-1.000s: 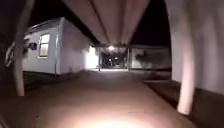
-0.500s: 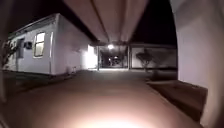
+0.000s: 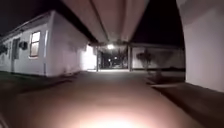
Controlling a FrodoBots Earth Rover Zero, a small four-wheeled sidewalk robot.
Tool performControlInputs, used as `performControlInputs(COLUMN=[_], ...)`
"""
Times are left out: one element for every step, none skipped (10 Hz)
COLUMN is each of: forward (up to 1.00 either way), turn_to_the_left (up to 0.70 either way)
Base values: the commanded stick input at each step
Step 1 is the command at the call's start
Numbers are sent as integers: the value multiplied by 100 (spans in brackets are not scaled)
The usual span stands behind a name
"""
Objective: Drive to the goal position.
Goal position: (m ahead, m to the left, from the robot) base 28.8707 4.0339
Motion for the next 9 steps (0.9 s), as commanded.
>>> performControlInputs(forward=[100, 100, 100, 100, 100, 100, 100, 100, 100], turn_to_the_left=[0, 0, 0, 0, 0, 0, 0, 0, 0])
